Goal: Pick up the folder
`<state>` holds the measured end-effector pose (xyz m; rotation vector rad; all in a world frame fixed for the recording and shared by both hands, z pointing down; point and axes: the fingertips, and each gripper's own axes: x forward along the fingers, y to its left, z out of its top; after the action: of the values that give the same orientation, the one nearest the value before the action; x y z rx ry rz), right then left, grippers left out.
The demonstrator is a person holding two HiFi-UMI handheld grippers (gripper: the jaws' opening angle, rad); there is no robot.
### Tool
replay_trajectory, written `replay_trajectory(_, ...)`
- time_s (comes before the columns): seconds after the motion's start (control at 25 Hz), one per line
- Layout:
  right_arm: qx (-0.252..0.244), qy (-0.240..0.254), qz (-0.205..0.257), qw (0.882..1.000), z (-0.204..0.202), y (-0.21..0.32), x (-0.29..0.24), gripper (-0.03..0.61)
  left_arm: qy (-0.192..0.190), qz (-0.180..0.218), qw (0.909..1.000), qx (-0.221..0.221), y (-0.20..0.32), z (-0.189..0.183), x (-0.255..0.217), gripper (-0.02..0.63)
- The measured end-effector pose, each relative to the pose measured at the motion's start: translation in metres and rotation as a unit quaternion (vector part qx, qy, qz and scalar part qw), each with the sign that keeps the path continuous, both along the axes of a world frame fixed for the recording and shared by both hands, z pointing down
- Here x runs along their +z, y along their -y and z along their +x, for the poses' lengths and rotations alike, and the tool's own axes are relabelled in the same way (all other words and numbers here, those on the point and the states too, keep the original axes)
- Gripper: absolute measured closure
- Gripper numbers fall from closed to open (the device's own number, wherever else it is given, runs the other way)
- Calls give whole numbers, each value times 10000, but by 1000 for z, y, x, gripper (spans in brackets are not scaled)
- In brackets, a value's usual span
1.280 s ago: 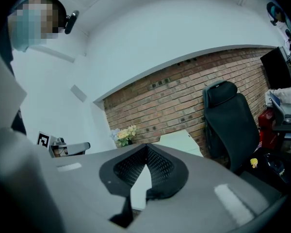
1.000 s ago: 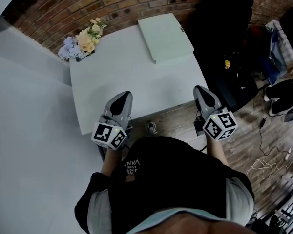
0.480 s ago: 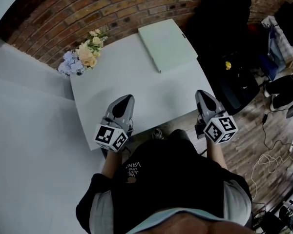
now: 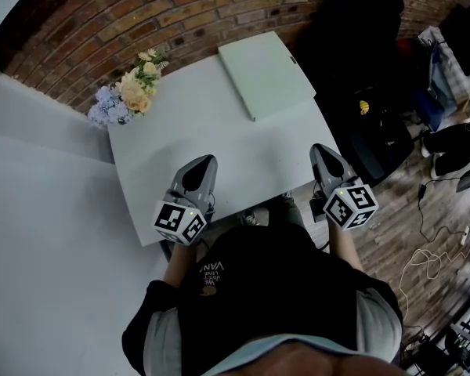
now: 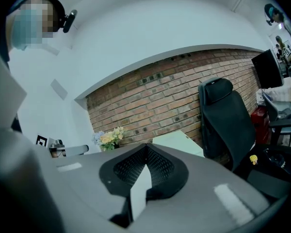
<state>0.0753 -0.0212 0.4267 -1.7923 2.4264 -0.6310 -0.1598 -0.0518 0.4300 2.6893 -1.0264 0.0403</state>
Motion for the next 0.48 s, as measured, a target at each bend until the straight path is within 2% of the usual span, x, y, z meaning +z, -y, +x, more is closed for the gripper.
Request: replay_trajectory(0.48, -438, -26, -60, 9990, 27, 50, 5, 581, 188, -7, 9997, -137, 34, 42, 7, 614)
